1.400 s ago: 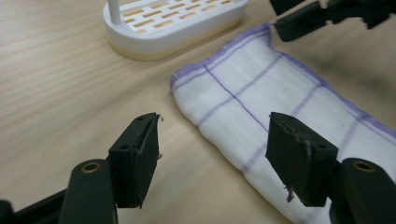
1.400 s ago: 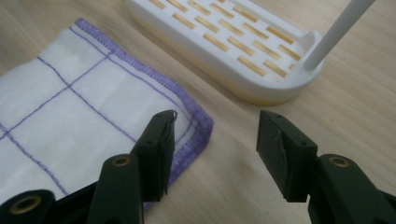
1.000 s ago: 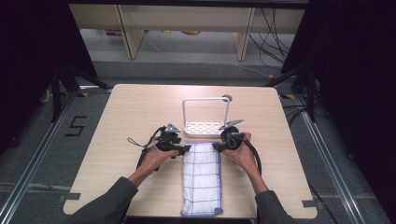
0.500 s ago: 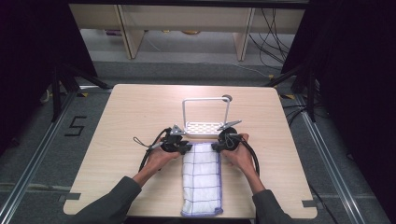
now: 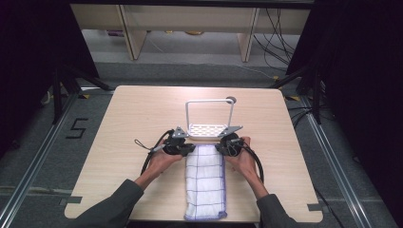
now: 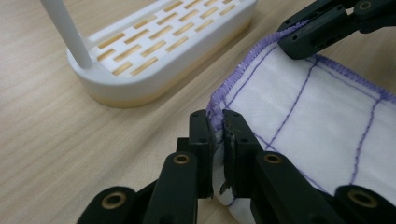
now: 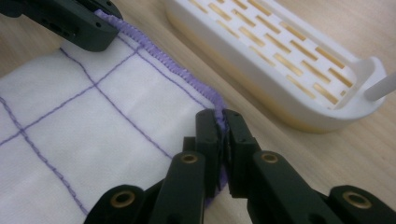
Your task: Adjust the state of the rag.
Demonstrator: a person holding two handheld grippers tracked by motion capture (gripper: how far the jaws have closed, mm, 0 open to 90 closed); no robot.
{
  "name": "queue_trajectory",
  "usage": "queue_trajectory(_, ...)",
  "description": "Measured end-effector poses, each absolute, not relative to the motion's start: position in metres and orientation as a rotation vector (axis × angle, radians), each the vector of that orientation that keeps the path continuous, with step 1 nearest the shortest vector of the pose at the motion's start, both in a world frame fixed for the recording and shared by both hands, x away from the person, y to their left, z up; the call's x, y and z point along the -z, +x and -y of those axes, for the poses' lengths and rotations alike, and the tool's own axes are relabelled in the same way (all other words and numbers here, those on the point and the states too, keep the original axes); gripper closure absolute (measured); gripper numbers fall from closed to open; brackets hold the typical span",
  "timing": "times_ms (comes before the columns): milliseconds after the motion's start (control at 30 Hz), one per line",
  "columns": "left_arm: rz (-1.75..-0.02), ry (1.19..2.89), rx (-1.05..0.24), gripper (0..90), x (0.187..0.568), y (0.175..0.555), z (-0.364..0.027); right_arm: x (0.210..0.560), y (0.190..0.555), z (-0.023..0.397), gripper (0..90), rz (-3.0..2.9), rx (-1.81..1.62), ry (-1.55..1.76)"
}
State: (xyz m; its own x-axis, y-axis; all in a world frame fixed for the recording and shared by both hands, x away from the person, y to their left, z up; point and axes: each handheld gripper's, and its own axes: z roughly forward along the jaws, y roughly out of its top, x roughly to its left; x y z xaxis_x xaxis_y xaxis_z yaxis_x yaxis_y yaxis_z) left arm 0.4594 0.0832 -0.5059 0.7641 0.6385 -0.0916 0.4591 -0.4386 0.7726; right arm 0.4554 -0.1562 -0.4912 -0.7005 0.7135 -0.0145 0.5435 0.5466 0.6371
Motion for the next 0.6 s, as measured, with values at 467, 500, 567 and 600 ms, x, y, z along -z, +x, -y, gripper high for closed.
queue_trajectory(467, -0.792, 2.095, -0.297, 82.4, 0.494, 0.453, -0.085, 0.484, 0.447, 0.156, 86.2, -2.505, -0.937, 0.984)
queue_trajectory(500, -0.790, 2.099, -0.299, 82.4, 0.494, 0.452, -0.085, 0.484, 0.446, 0.154, 86.1, -2.500, -0.948, 0.986)
queue_trajectory(567, -0.794, 2.091, -0.294, 82.4, 0.495, 0.452, -0.085, 0.484, 0.449, 0.154, 86.1, -2.493, -0.952, 0.928)
queue_trajectory(600, -0.793, 2.091, -0.295, 82.4, 0.495, 0.452, -0.085, 0.483, 0.448, 0.154, 86.1, -2.484, -0.954, 0.947)
